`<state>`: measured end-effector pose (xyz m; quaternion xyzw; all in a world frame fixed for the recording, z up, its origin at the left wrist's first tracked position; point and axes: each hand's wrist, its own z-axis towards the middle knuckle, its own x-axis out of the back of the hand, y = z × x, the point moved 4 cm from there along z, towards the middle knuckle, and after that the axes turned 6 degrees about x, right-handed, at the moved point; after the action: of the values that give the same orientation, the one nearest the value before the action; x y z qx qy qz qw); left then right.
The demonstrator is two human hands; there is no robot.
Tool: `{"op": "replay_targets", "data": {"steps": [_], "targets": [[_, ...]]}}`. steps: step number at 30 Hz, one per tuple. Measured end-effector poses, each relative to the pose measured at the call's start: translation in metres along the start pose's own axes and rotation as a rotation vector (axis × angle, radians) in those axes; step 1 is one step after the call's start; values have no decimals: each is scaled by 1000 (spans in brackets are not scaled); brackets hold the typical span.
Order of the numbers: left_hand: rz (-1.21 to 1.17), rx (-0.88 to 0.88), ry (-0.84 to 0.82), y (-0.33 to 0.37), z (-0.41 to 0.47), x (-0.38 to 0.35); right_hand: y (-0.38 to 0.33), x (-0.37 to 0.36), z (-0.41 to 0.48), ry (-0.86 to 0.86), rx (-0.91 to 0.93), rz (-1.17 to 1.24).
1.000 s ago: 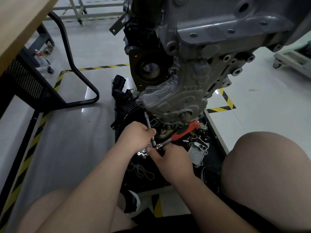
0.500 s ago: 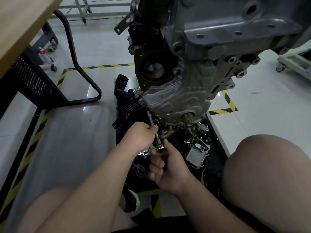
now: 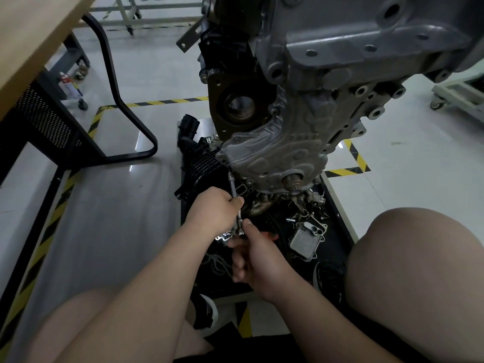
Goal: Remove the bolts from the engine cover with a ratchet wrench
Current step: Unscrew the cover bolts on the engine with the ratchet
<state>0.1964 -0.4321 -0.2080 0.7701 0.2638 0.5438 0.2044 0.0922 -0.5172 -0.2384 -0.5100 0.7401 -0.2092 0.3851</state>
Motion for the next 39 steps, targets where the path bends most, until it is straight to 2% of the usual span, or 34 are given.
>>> {"op": "replay_targets", "data": {"steps": [3,8,10,14,16,18,23,26,30,34,39], "targets": [[13,1,-5,0,1,-1,-3,8,0,107,142,-249],[17,-7,-9,2,1,-1,-9,17,-2,222,350,-464],[16,-11,-14,1,2,-1,-14,19,-2,267,430,-644],[29,-8,-9,0,2,0,-21,19,-4,312,547,-1152],[34,-4,-5,-1,2,0,-21,17,-3,316,582,-1255],[36,-1,-15,-1,2,0,-18,17,-1,267,553,-1111],[-64,39,-81,-3,6,0,-10,13,-1,131,259,-316],[-185,91,-197,-4,8,-4,-4,5,-1,30,50,105],[-256,150,-310,-4,7,-13,-3,-2,-4,-122,-113,497],[-290,168,-344,-4,8,-12,-2,-8,-7,-232,-176,722],[-147,43,-200,-2,6,-6,2,-9,-6,-194,-183,649]]}}
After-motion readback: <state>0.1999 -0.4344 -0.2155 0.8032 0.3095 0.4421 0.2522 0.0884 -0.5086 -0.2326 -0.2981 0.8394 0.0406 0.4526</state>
